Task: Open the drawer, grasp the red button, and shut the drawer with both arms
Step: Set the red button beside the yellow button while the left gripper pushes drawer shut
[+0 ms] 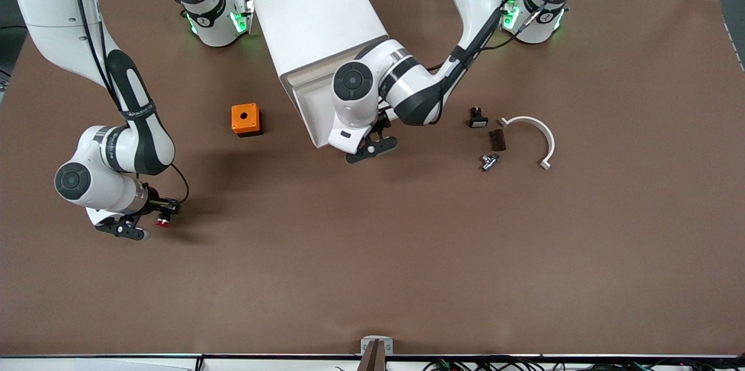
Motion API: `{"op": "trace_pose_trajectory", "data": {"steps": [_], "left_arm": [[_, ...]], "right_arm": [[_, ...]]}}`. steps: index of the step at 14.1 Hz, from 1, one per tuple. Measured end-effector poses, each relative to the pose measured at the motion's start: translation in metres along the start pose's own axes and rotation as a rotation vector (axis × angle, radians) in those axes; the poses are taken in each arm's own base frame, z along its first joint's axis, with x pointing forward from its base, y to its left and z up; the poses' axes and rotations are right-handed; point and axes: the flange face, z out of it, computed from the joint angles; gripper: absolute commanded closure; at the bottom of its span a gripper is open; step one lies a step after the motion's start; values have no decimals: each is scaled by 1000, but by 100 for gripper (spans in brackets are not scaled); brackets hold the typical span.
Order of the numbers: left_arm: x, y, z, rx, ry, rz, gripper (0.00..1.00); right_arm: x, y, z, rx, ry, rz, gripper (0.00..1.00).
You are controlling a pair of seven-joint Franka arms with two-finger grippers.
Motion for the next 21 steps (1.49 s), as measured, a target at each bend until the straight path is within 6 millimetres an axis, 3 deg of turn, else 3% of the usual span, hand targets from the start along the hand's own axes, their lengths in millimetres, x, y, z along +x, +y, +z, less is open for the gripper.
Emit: {"op": "trace_pose_trajectory", "data": {"steps": [2,3,5,11,14,17,21], "left_arm": [[-10,3,1,-10,-34,-8,1],[-13,4,1,-17,-56,-14,1],[-19,5,3,-25,-95,-26,1],[-46,10,14,-25,-181,-52,1],[-60,12,20,-22,-226,-66,1],[-64,9,30,-14,-273,-88,1],[-69,9,35,-23,-342,-121,1]], "right_arm": [[0,3,2,0,-3,-37,97],[0,5,4,0,-5,-46,77],[0,8,7,-1,-10,-51,0],[2,4,4,2,-6,-59,0],[4,0,-14,4,-41,-66,0],[5,-1,-65,7,-71,-77,0],[-14,5,-158,15,-134,-157,0]]}}
